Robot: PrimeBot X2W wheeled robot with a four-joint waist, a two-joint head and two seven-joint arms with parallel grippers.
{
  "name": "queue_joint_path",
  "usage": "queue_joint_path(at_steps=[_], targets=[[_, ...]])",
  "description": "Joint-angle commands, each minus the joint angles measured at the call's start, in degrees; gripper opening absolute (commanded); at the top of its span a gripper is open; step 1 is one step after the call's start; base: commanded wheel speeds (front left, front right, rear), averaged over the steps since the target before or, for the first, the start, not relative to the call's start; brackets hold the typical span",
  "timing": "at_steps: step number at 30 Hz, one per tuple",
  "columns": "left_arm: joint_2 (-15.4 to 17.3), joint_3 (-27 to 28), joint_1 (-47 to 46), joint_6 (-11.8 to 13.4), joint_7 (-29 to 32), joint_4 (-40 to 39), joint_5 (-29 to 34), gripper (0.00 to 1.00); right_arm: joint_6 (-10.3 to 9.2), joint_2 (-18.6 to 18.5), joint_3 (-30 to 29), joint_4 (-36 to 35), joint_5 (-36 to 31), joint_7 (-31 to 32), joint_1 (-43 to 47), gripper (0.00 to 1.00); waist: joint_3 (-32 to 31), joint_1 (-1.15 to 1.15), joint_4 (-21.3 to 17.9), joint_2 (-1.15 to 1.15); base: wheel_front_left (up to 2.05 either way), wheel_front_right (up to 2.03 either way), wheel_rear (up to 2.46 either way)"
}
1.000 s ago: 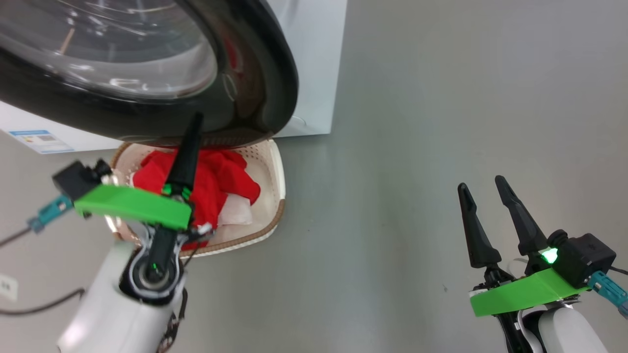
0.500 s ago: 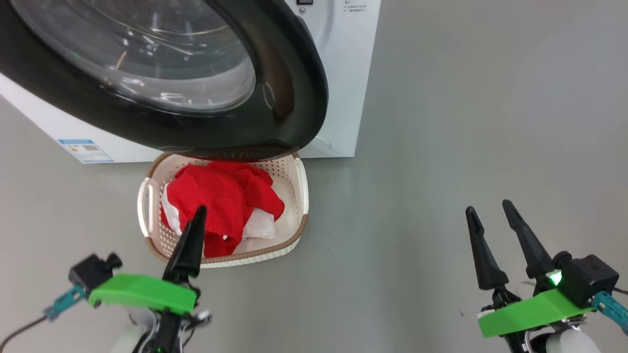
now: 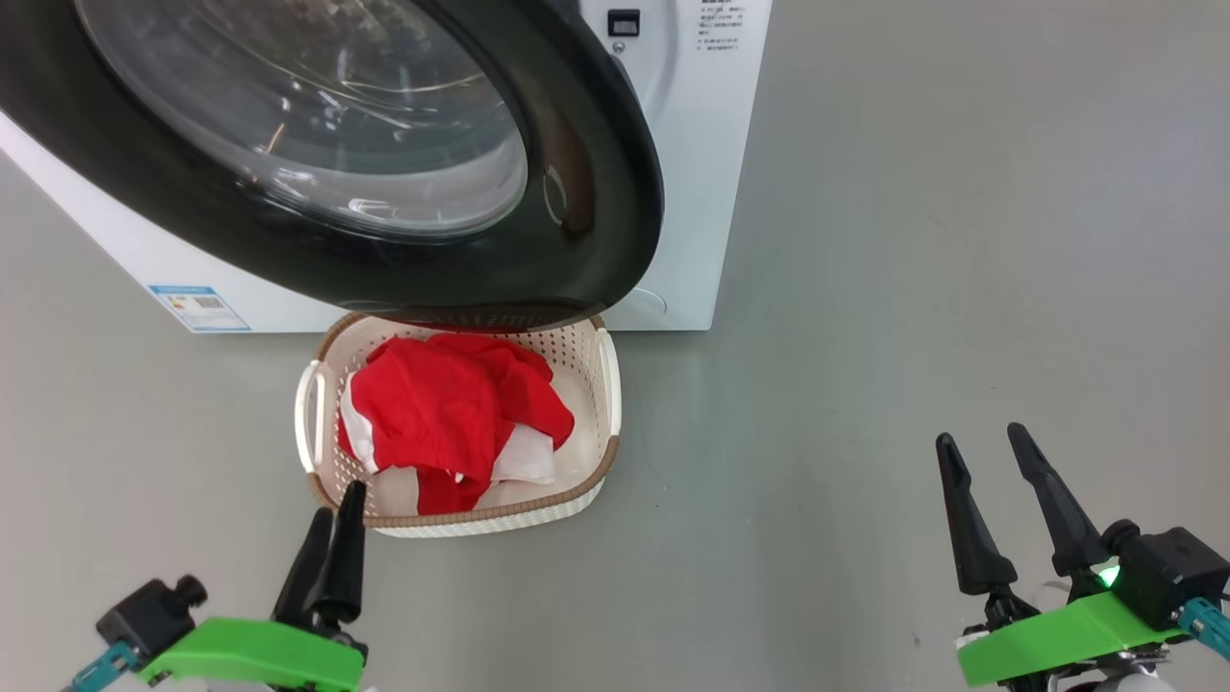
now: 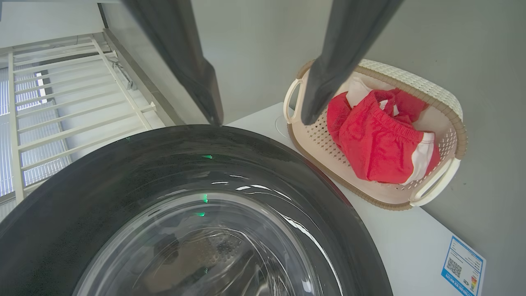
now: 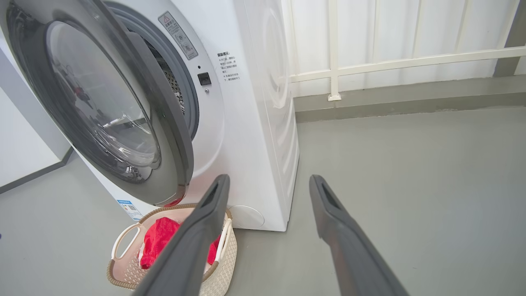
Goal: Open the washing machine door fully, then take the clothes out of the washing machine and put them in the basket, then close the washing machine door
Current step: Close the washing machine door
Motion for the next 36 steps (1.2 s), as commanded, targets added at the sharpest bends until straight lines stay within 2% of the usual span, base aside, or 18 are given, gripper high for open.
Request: queue_joint_path(at_steps=[1,8,15,16,18,26,30,36], targets=[[0.83,3.0,0.58,-0.34,-0.69,-1.43,1.86,1.0,0.42,-0.94,0.86,-1.37,-0.3,-0.36,0.62,1.0,-0.21,0.0,0.08,0.0,0.0,0.0,0.0],[-0.15,8.15,3.74,-0.34,-0.69,-3.0,11.35,1.0,0.42,-1.04,0.15,-1.35,-0.37,-0.36,2.12,1.0,-1.3,0.0,-0.12,0.0,0.0,0.0,0.0],[-2.24,13.39,6.84,-0.34,-0.69,-5.6,28.9,1.0,0.42,-0.79,-0.67,-1.4,-0.21,-0.36,3.29,1.0,-2.17,0.0,-0.33,0.0,0.0,0.0,0.0],[-2.24,13.39,6.84,-0.34,-0.69,-5.6,28.9,1.0,0.42,-0.79,-0.67,-1.4,-0.21,-0.36,3.29,1.0,-2.17,0.0,-0.33,0.0,0.0,0.0,0.0],[-2.87,15.04,7.5,-0.34,-0.7,-6.5,34.2,1.0,0.42,-0.72,-0.84,-1.49,-0.15,-0.36,3.41,1.0,-2.2,0.0,-0.32,0.0,0.0,0.0,0.0],[-7.17,21.96,9.74,-0.34,-0.7,-12.32,52.26,1.0,0.42,-0.55,-1.03,-1.98,-0.25,-0.36,3.34,1.0,-2.36,0.0,-0.58,0.0,0.0,0.0,0.0],[-8.35,23.55,10.79,-0.34,-0.7,-14.92,57.57,1.0,0.42,-0.46,-1.24,-2.26,-0.41,-0.36,3.45,1.0,-2.39,0.0,-0.67,0.0,0.0,0.0,0.0],[-9.25,24.22,11.89,-0.34,-0.7,-16.05,59.01,1.0,0.42,-0.31,-1.53,-2.23,-0.57,-0.36,3.56,1.0,-2.35,0.0,-0.6,0.0,0.0,0.0,0.0]])
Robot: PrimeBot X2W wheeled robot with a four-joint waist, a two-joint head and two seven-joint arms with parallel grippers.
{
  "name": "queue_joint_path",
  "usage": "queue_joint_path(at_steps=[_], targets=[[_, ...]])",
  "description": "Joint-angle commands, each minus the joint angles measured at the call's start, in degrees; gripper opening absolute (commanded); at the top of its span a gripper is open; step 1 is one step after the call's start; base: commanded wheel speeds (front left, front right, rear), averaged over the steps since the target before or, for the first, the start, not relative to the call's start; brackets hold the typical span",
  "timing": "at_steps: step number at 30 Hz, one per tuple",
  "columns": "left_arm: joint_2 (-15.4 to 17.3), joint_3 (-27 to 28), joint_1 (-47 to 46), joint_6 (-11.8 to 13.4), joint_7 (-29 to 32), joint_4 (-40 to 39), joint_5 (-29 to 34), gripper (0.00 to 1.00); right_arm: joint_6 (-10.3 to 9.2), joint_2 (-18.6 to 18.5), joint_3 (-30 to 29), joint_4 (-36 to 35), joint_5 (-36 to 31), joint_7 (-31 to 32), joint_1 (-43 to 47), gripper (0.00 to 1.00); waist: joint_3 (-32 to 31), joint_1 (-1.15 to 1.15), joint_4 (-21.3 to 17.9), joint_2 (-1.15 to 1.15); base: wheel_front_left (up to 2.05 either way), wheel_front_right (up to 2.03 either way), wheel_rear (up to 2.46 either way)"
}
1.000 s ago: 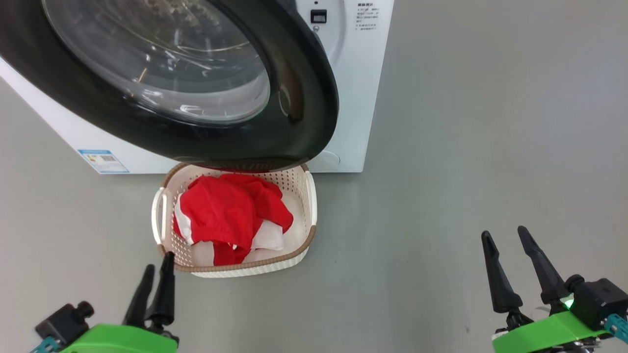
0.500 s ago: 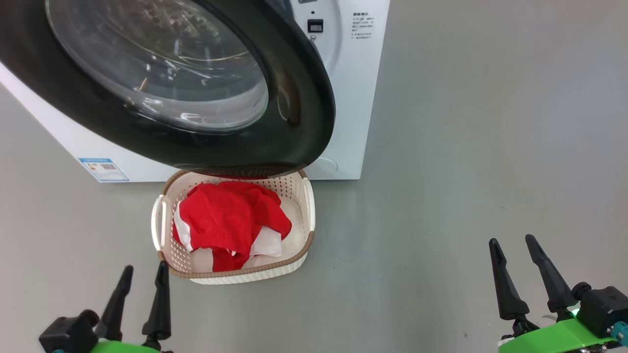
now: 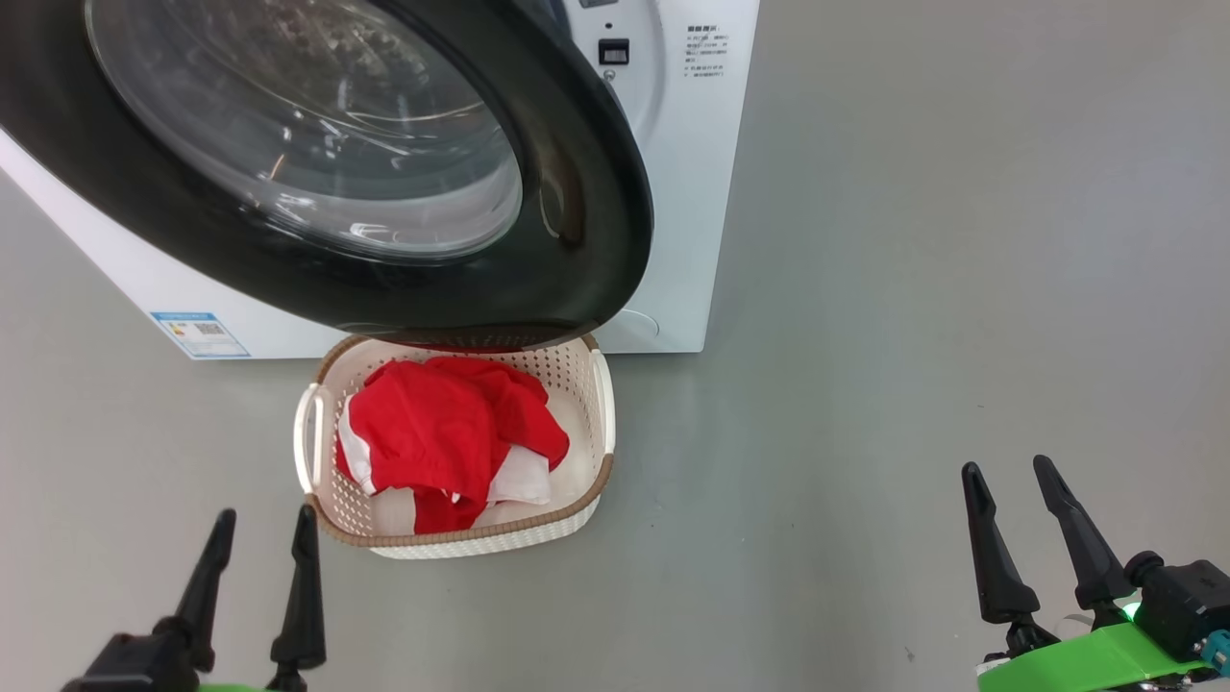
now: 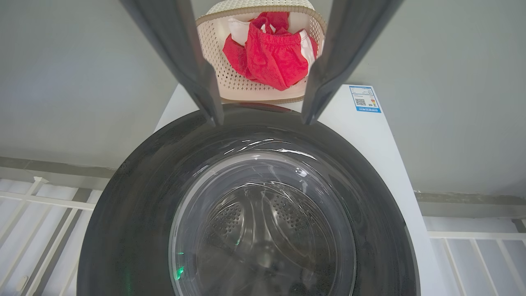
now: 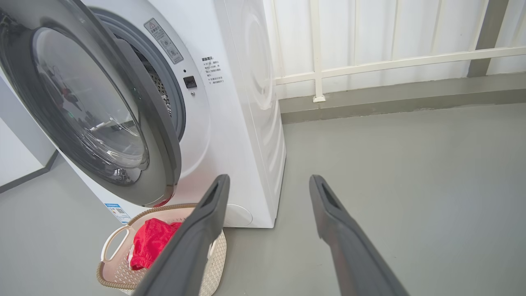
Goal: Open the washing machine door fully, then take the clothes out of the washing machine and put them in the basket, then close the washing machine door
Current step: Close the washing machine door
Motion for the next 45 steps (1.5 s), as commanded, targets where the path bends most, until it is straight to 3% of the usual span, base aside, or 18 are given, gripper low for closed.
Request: queue_joint_path(at_steps=[1,14,15,16,17,26,45], targets=[[0.35,1.96,0.24,-0.32,-0.7,-1.38,0.27,1.0,0.42,-0.69,0.98,-1.41,-0.51,-0.36,-0.06,1.0,-0.02,0.0,0.03,0.0,0.0,0.0,0.0],[0.25,0.79,-0.19,-0.32,-0.7,-1.15,-0.99,1.0,0.42,-0.79,1.23,-1.54,-0.4,-0.36,-0.36,1.0,-0.01,0.0,0.55,0.0,0.0,0.0,0.0],[0.25,0.63,-0.25,-0.32,-0.7,-1.14,-1.09,1.0,0.42,-0.91,1.48,-1.5,-0.29,-0.36,-0.37,0.58,-0.03,0.0,0.71,0.0,0.0,0.0,0.0],[0.25,0.4,-0.3,-0.32,-0.7,-1.11,-1.22,1.0,0.42,-1.02,1.66,-1.45,-0.22,-0.36,-0.38,0.1,-0.06,0.0,0.94,0.0,0.0,0.0,0.0],[0.24,0.06,-0.39,-0.32,-0.7,-1.0,-1.33,1.0,0.42,-1.15,1.88,-1.4,-0.09,-0.36,-0.36,0.0,-0.1,0.0,1.3,0.0,0.0,0.0,0.0],[0.24,-3.05,-1.44,-0.32,-0.7,-0.32,-3.84,1.0,0.42,-2.35,5.62,-0.78,0.39,-0.36,-3.15,0.0,0.87,0.0,4.66,0.0,0.0,0.0,0.0],[0.24,-11.72,-6.61,0.87,-0.7,-0.99,-10.15,1.0,0.42,-5.22,15.46,1.99,3.35,-0.36,-25.14,0.0,8.67,0.0,14.68,0.0,0.0,0.0,0.0]])
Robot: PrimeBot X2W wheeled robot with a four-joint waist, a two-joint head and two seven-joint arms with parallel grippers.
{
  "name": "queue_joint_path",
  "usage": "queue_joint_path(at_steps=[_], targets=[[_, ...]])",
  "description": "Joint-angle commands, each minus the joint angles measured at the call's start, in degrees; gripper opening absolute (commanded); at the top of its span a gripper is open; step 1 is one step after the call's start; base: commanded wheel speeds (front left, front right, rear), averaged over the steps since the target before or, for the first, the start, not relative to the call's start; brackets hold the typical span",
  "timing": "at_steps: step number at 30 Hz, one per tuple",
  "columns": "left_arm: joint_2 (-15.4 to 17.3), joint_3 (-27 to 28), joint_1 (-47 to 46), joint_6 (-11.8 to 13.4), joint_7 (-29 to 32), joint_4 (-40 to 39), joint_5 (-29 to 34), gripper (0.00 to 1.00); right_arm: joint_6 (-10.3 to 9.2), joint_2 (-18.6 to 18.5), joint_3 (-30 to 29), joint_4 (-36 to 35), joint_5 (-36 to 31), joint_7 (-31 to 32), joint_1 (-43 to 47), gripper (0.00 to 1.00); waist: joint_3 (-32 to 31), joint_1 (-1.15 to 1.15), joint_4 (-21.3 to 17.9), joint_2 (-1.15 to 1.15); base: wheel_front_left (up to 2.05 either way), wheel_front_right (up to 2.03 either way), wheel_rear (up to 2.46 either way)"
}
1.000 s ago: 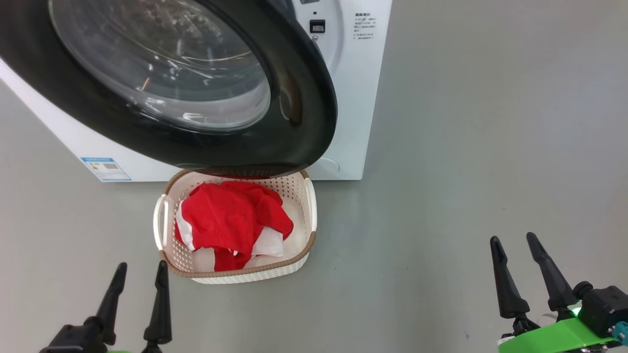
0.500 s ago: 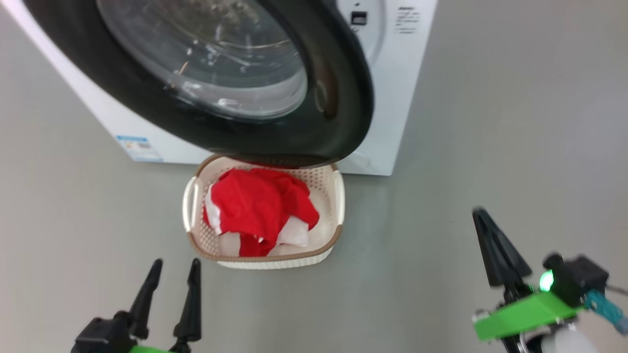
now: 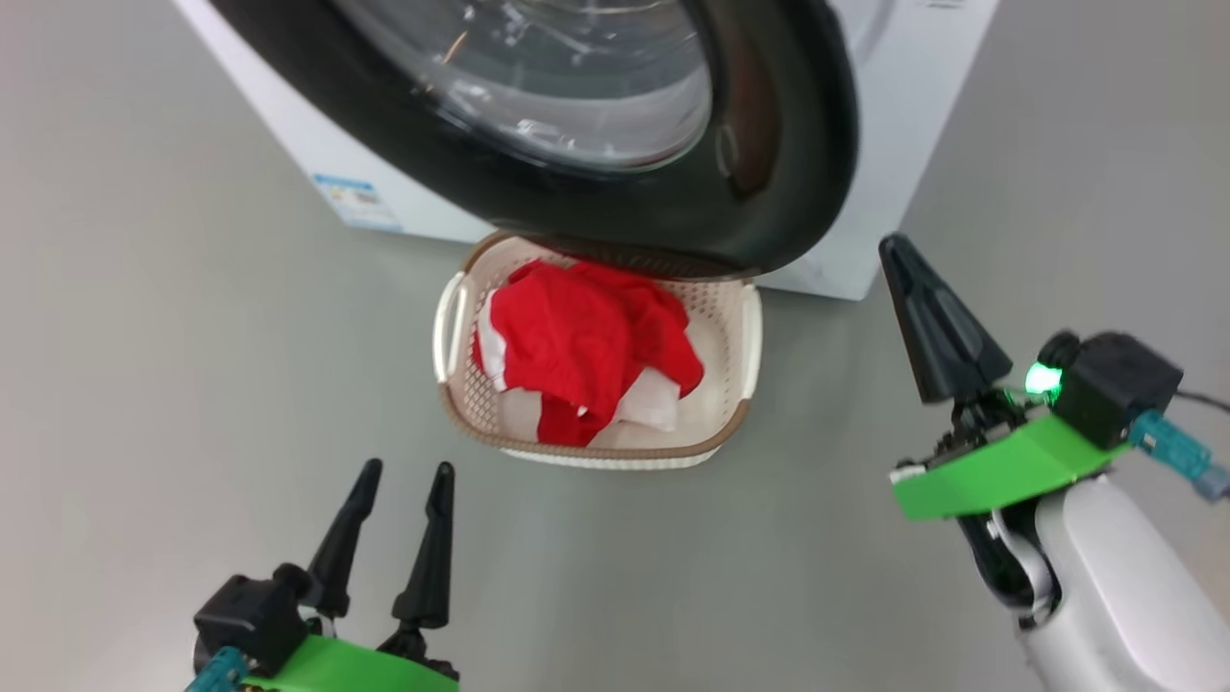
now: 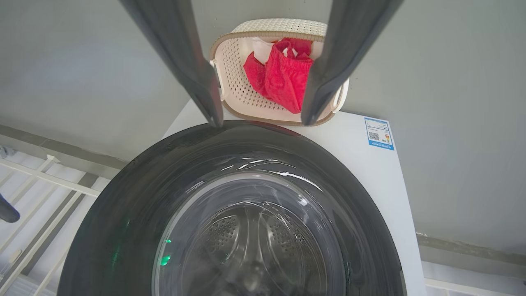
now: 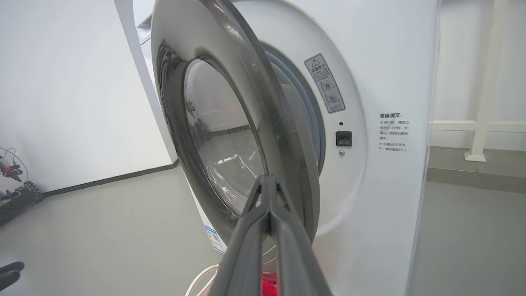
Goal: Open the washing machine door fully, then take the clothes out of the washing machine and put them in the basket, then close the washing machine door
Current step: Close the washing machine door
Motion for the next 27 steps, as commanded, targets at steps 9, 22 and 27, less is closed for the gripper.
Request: queue_joint_path(at_steps=[9,22,27], targets=[[0.46,-2.56,-4.57,1.58,-0.7,-2.78,-2.74,1.0,0.42,-2.37,2.77,0.86,1.72,-0.36,-8.23,0.0,6.84,0.0,5.54,0.0,0.0,0.0,0.0],[0.46,-5.64,-7.51,2.52,-0.7,-4.45,-4.41,1.0,0.42,-3.94,1.3,1.73,1.93,-0.36,-14.04,0.0,12.05,0.0,7.32,0.0,0.0,0.0,0.0],[0.46,-7.05,-9.32,2.84,-0.7,-5.47,-5.23,1.0,0.42,-4.64,-0.68,1.35,1.89,-0.36,-17.08,0.0,14.69,0.0,8.23,0.0,0.0,0.0,0.0]])
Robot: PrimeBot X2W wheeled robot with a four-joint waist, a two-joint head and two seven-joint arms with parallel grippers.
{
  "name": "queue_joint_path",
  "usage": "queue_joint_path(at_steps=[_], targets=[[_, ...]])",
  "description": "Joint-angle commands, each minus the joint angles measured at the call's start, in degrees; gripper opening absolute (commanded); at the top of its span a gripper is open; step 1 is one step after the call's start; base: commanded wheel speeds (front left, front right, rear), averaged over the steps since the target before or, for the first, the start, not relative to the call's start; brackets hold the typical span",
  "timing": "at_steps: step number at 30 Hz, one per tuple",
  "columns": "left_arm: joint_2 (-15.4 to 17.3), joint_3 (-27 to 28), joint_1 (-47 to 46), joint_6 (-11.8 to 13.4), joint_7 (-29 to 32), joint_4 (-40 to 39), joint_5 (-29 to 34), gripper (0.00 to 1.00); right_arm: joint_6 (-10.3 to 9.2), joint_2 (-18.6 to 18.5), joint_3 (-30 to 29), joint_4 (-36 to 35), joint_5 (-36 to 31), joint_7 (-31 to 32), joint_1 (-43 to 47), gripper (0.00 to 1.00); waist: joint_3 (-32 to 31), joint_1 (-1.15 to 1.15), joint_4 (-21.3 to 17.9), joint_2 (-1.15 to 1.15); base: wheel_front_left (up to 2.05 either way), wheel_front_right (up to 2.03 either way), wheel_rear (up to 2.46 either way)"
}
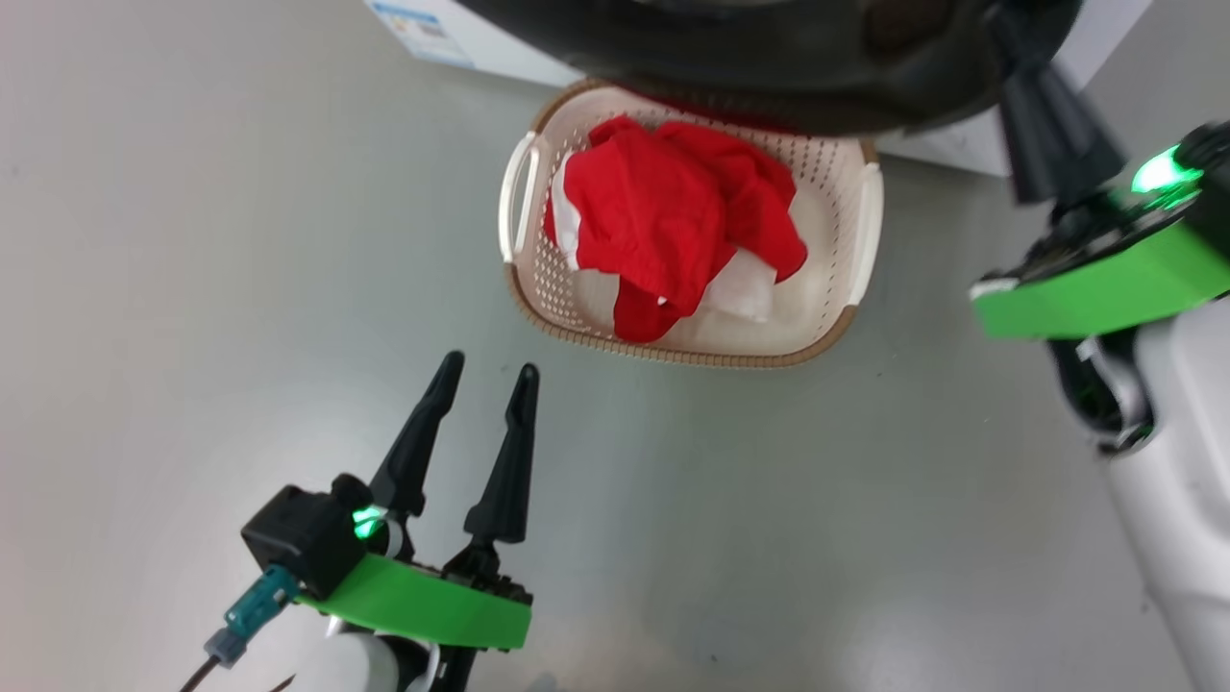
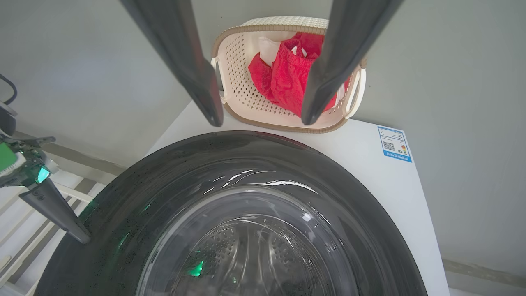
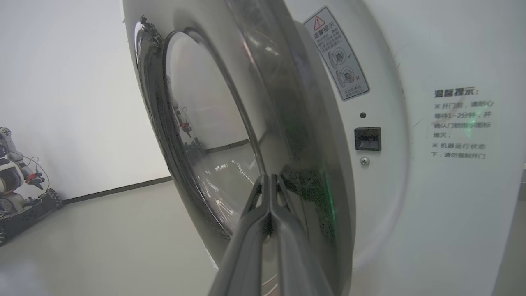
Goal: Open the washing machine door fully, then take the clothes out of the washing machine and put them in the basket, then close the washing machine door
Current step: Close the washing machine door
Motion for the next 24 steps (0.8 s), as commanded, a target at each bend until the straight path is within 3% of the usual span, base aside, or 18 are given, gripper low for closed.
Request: queue_joint_path(at_steps=[1,12,24], targets=[[0.71,1.41,-0.76,0.6,-0.68,-1.66,-0.29,1.0,-0.06,0.35,-0.12,-1.54,0.25,-0.35,-0.87,0.0,1.64,0.0,1.09,-0.01,0.0,0.0,0.0],[0.71,-1.38,-3.33,1.56,-0.68,-4.15,-2.73,1.0,-0.06,-2.37,-4.41,-1.55,0.14,-0.35,-8.49,0.0,6.32,0.0,4.01,-0.01,0.0,0.0,0.0],[0.71,-1.81,-4.66,1.97,-0.68,-4.97,-3.4,1.0,-0.06,-1.29,-8.4,-1.66,-0.12,-0.35,-13.21,0.0,8.08,0.0,4.6,-0.01,0.0,0.0,0.0]])
